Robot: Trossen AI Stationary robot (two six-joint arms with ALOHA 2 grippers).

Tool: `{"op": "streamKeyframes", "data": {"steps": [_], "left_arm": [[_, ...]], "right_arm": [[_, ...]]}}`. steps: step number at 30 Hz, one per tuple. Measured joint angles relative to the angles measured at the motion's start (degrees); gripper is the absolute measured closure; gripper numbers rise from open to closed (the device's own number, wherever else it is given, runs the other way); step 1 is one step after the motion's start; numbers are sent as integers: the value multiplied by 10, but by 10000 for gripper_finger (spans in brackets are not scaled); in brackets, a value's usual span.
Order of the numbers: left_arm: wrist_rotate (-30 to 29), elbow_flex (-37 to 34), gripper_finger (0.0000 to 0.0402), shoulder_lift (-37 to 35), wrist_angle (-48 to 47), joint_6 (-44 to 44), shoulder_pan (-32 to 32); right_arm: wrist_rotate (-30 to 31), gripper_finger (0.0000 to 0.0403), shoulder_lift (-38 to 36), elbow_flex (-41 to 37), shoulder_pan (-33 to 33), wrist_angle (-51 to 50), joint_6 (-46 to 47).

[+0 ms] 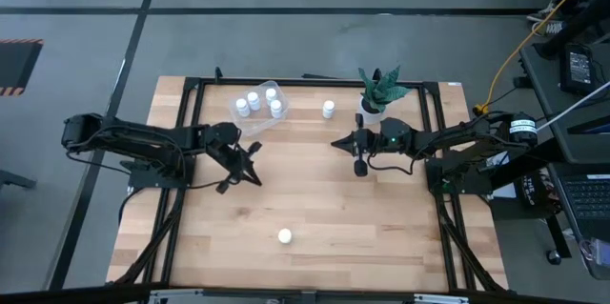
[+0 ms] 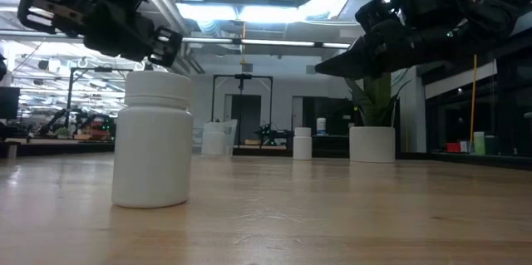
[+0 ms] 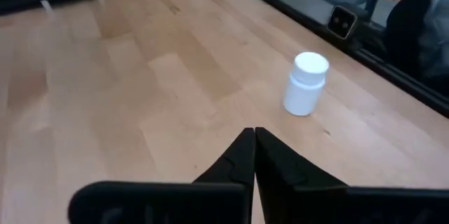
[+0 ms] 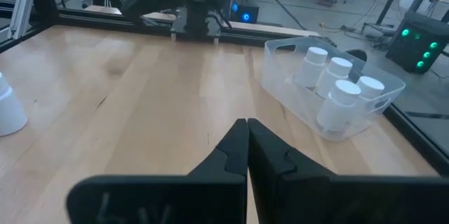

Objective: Pick and place pill bottles into a basket
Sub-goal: Put the white pill bottle into the transparent container

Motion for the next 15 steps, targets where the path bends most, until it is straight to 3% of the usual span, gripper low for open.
{"op": "streamKeyframes", "data": {"steps": [5,15], "left_arm": [[57,-26,400,0,27,26,0],[58,-35,399,0,79,7,-14]], "right_arm": [[-6,398,0,0,0,-2,0],[-7,398,0,0,0,-3,1]]}}
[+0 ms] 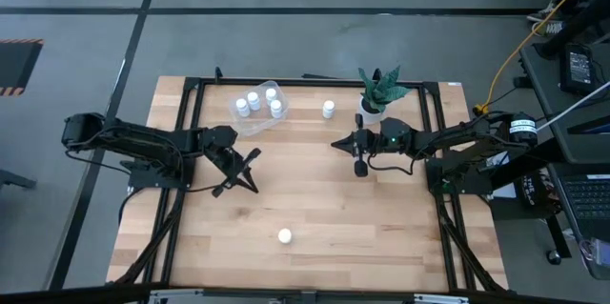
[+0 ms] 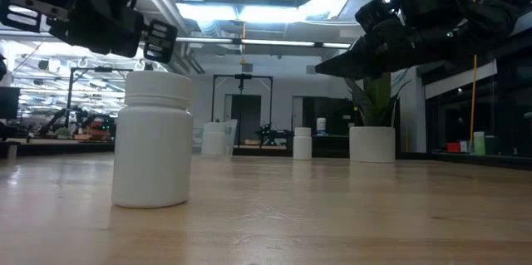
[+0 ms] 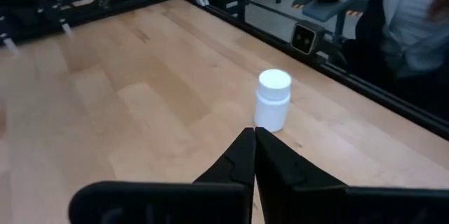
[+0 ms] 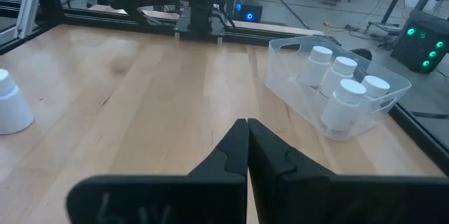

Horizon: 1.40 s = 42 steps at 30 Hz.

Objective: Pick and place pill bottles into a basket
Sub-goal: Put the white pill bottle into the transparent container

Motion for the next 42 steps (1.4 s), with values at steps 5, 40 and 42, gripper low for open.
{"op": "streamKeyframes", "data": {"steps": [5,40,42], "left_arm": [[0,0,400,2,-4,0,-20],[-43,0,323,45,80,-71,-43],[-43,0,297,45,83,-71,-43]], "right_arm": [[0,398,0,0,0,-1,15],[-5,398,0,0,0,-12,16],[-5,398,0,1,0,-12,16]]}}
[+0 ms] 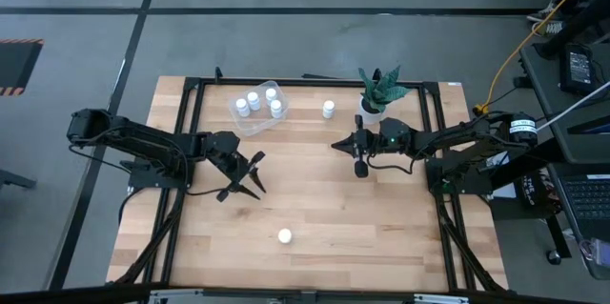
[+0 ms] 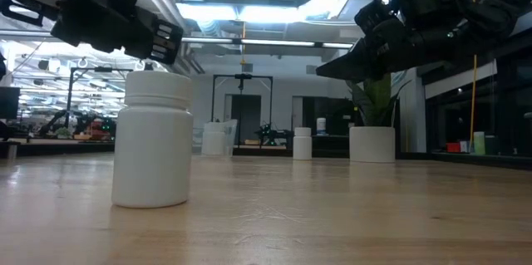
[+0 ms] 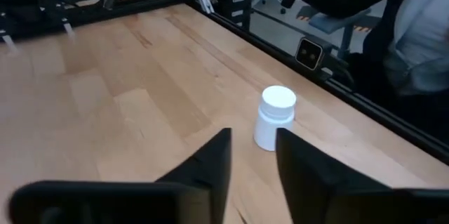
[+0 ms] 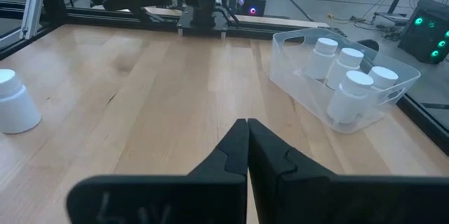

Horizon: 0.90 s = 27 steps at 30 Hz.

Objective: Pick and place pill bottles into a basket
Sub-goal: Put the white pill bottle into the transparent container

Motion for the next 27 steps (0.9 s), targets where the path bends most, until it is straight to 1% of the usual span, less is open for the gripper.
{"op": "streamKeyframes", "data": {"steps": [5,9,12,17,18,22,23,27], "left_arm": [[0,0,235,0,0,-6,0],[2,0,200,0,-1,-13,-6],[3,0,188,0,-4,-20,-12],[-6,0,186,0,-8,-21,-27],[-21,0,187,0,-6,-21,-32],[-133,0,185,0,0,-27,-63],[-152,0,185,0,0,-27,-73],[-182,1,185,0,0,-28,-112]], "right_arm": [[0,398,0,0,0,0,0],[1,398,0,0,0,0,2],[1,398,0,0,0,-1,23],[1,398,0,0,0,-1,28],[1,398,0,0,0,-1,28],[2,398,0,0,0,-1,30],[2,398,0,0,0,-1,30],[2,398,0,0,0,-1,30]]}}
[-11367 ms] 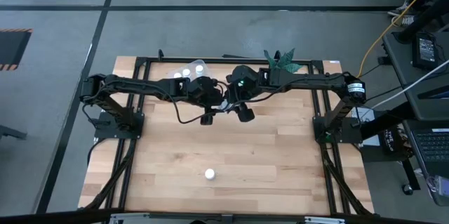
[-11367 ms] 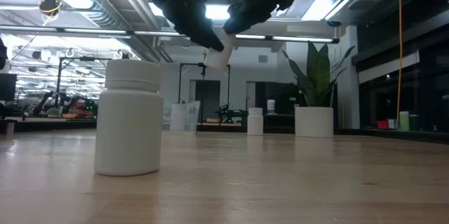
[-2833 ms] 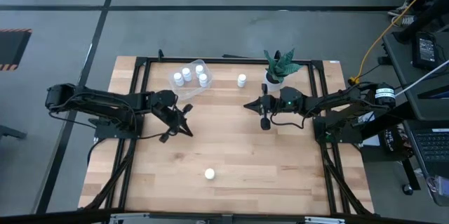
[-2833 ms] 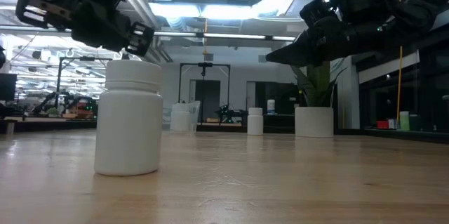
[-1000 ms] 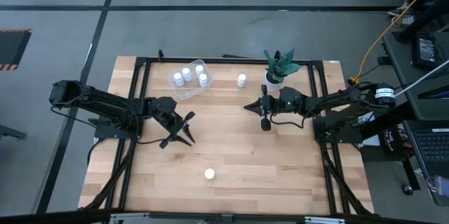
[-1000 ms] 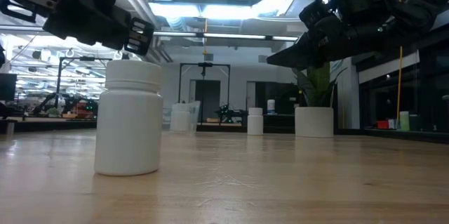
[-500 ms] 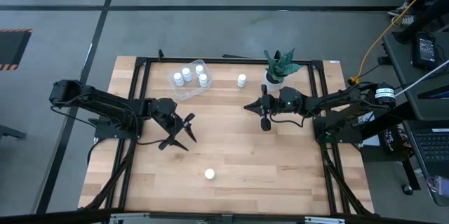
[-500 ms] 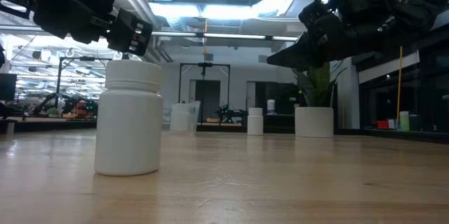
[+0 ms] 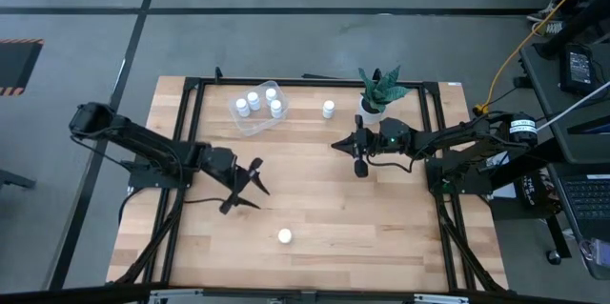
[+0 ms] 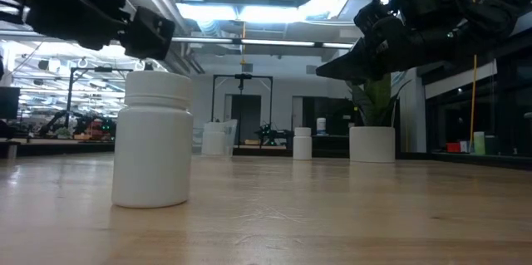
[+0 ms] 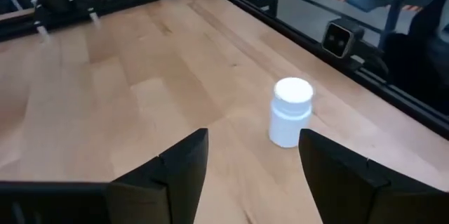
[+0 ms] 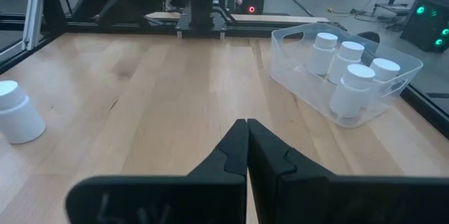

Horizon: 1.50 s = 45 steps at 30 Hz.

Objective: Pick and place pill bottles into a basket
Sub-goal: Put the white pill bottle into the transparent container

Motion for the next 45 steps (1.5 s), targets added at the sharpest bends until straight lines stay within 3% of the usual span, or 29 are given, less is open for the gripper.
{"op": "streamKeyframes", "data": {"steps": [8,15,28,38,45], "left_arm": [[-82,24,185,36,1,-61,-64],[-88,75,185,135,0,-77,-93],[-121,176,185,245,-55,-124,-110],[-120,223,185,275,-110,-107,-149],[-155,224,185,275,-106,-111,-166]], "right_arm": [[0,398,0,0,0,0,14],[0,398,0,0,0,-9,29],[-1,398,0,0,11,-50,28],[-2,398,0,0,26,-55,24],[-2,398,0,0,28,-56,28]]}}
